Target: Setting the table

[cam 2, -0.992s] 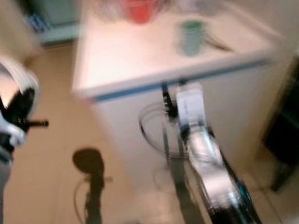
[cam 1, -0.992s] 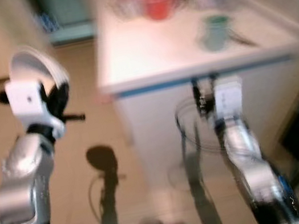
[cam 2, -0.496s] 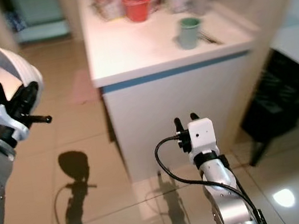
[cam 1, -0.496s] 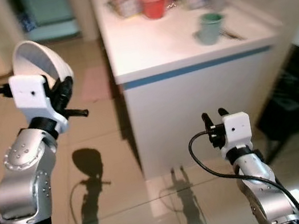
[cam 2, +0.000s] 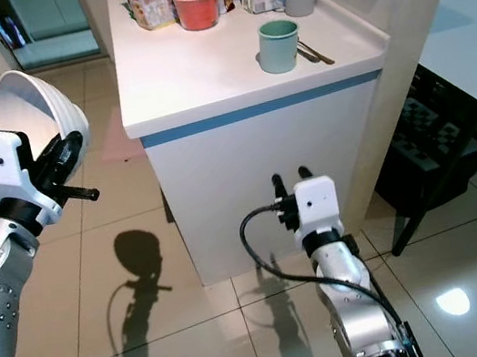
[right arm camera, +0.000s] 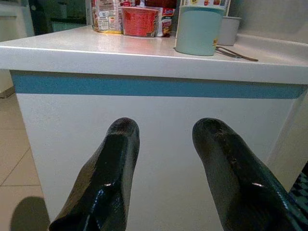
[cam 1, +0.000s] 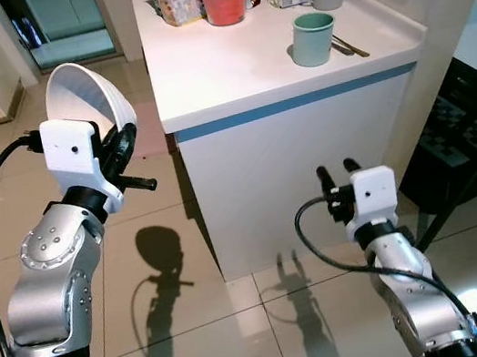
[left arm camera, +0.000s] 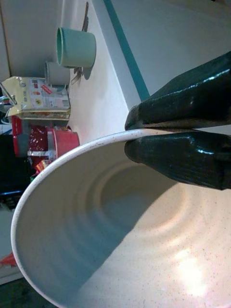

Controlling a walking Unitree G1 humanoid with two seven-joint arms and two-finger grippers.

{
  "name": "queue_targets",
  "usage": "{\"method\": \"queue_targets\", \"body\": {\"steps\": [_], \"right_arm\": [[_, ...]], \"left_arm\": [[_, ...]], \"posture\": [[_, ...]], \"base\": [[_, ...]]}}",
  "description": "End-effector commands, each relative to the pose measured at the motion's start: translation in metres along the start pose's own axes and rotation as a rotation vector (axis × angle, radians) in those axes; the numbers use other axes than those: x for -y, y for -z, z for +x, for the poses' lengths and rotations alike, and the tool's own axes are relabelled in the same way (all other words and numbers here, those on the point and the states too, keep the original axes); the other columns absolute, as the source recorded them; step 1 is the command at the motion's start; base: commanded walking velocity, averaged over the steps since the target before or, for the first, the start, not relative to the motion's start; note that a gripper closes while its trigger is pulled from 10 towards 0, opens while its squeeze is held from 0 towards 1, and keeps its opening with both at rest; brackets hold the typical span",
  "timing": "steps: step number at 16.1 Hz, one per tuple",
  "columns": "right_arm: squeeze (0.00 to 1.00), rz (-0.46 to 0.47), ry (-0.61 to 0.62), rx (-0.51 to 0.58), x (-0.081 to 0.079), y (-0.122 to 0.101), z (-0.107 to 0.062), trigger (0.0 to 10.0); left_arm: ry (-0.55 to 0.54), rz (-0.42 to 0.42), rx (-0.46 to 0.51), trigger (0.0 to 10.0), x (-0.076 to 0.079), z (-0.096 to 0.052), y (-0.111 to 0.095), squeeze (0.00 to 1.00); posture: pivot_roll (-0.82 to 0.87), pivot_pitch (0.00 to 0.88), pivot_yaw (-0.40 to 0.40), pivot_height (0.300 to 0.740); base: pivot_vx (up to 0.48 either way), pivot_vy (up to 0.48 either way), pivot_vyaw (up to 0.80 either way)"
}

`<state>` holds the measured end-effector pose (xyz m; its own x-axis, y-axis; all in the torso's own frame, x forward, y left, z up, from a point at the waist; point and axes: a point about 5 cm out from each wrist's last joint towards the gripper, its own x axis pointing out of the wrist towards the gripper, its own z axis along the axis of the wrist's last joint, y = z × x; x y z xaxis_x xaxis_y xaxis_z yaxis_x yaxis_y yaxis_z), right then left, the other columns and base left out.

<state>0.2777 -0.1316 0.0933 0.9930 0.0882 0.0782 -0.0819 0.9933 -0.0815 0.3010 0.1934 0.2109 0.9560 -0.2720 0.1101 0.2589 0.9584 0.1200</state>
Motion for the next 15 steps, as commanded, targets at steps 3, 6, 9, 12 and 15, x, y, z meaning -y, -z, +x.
{"method": "queue_targets", "body": {"steps": [3, 6, 9, 12, 15], "right_arm": [[0.00, 0.008, -0.004, -0.009, -0.0025, -0.0004, 0.0043, 10.0], [0.00, 0.008, -0.007, -0.011, -0.0037, 0.0000, 0.0056, 10.0], [0.00, 0.012, -0.008, -0.008, -0.0049, -0.0009, 0.0078, 10.0], [0.00, 0.016, -0.010, 0.000, -0.0068, -0.0031, 0.0091, 10.0], [0.00, 0.017, -0.009, 0.002, -0.0070, -0.0035, 0.0092, 10.0]], "left_arm": [[0.031, 0.049, 0.032, 0.0, 0.0012, -0.0023, -0.0046, 0.00], [0.085, 0.067, 0.017, 0.0, 0.0035, -0.0046, -0.0047, 0.00], [0.088, 0.050, 0.002, 0.0, 0.0050, -0.0059, 0.0002, 0.00], [0.056, 0.018, 0.004, 0.0, 0.0011, -0.0043, 0.0010, 0.00], [0.073, 0.027, 0.001, 0.0, 0.0032, -0.0040, 0.0011, 0.00]], "posture": [[0.16, 0.000, 0.039, 0.740], [0.17, 0.000, 0.039, 0.740], [0.17, 0.000, 0.040, 0.740], [0.16, 0.000, 0.043, 0.740], [0.16, 0.000, 0.046, 0.740]], "base": [[0.000, 0.000, 0.00], [0.000, 0.000, 0.00], [0.000, 0.000, 0.00], [0.000, 0.000, 0.00], [0.000, 0.000, 0.00]]}}
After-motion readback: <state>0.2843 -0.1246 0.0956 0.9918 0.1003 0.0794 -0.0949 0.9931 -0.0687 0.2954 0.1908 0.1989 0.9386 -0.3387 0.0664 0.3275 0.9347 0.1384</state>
